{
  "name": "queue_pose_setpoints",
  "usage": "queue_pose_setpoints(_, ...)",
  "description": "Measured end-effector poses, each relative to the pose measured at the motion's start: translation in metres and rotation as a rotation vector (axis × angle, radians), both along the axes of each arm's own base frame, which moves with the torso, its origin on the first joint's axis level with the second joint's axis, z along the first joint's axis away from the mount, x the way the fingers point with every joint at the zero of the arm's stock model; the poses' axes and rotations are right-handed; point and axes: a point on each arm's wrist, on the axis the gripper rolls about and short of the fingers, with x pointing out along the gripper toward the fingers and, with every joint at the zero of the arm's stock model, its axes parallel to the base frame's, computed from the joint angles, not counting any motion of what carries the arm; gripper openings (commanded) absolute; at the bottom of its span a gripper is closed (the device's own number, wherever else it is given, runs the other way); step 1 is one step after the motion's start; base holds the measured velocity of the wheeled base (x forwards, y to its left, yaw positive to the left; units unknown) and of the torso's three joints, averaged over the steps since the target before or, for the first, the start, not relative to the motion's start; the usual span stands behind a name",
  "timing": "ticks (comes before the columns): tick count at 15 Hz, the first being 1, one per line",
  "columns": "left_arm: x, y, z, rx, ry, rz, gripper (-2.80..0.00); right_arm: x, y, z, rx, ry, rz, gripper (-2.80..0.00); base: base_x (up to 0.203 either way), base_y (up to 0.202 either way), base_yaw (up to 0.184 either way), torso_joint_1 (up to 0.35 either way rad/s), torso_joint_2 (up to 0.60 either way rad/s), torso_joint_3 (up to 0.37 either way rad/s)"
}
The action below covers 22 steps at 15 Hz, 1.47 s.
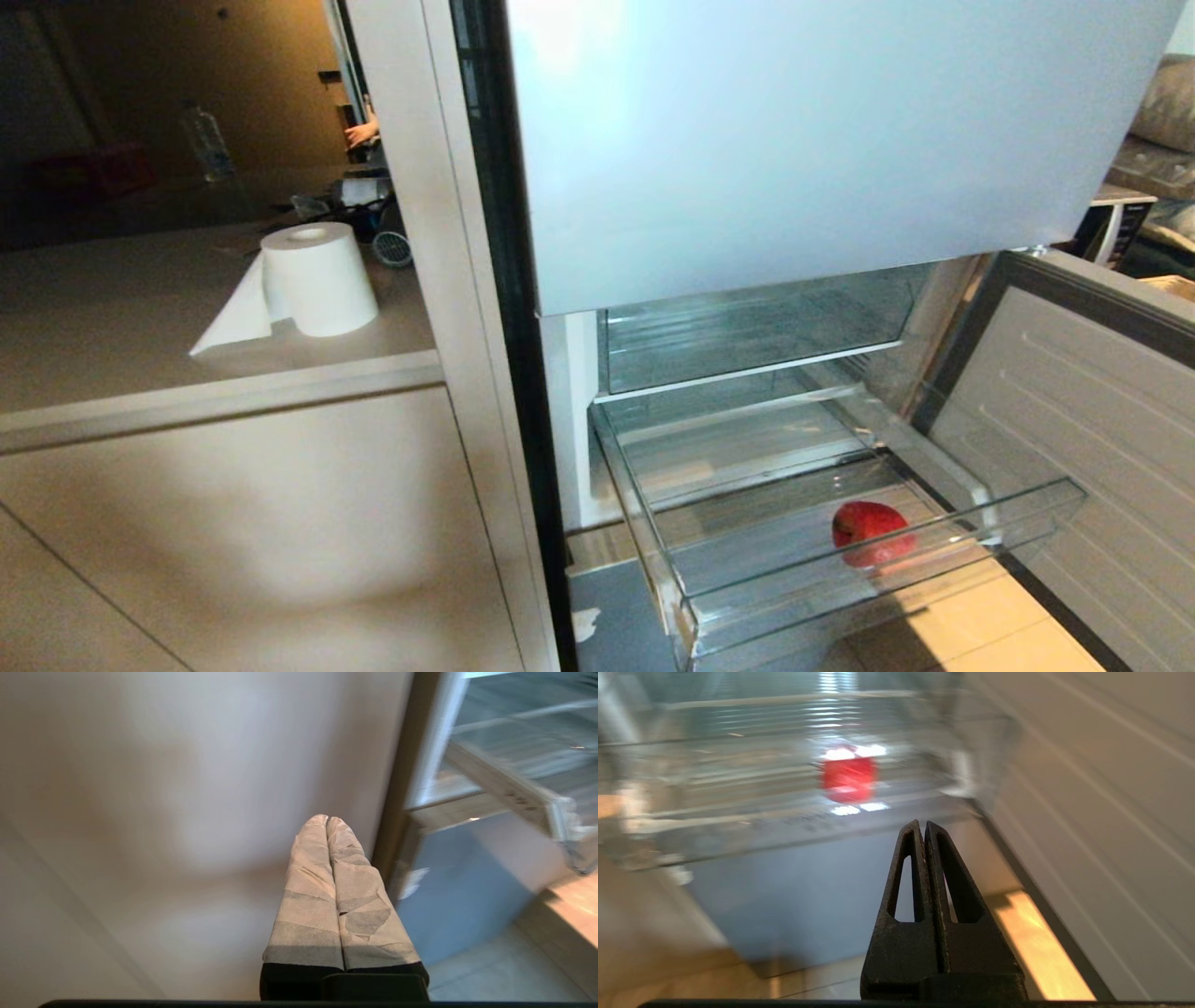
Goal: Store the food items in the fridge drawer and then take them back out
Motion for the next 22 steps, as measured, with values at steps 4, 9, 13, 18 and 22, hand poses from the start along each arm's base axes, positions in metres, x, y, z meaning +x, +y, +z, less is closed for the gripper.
queue_pose_setpoints(4,0.0,0.0,0.0,0.0,0.0,0.0,-2.8,0.0,0.0,0.001,-0.049,-0.002,0.006,-2.8,0.0,-0.002,0.014,0.001,0.0,0.002)
queue_pose_setpoints(9,0.0,0.0,0.0,0.0,0.0,0.0,-2.8,-0.006,0.001,0.052,-0.045,0.046,0.03,-2.8,0.0,0.0,0.0,0.0,0.0,0.0)
queue_pose_setpoints(13,0.0,0.0,0.0,0.0,0.0,0.0,-2.8,0.032,0.002,0.109,-0.003,0.261,0.097,-2.8,0.0,0.0,0.0,0.0,0.0,0.0)
queue_pose_setpoints(18,0.0,0.0,0.0,0.0,0.0,0.0,-2.8,0.151,0.006,0.138,0.058,0.621,0.136,-2.8,0.0,0.0,0.0,0.0,0.0,0.0)
queue_pose_setpoints(22,0.0,0.0,0.0,0.0,0.0,0.0,-2.8,0.251,0.011,0.136,0.097,0.807,0.136,-2.8,0.0,0.0,0.0,0.0,0.0,0.0)
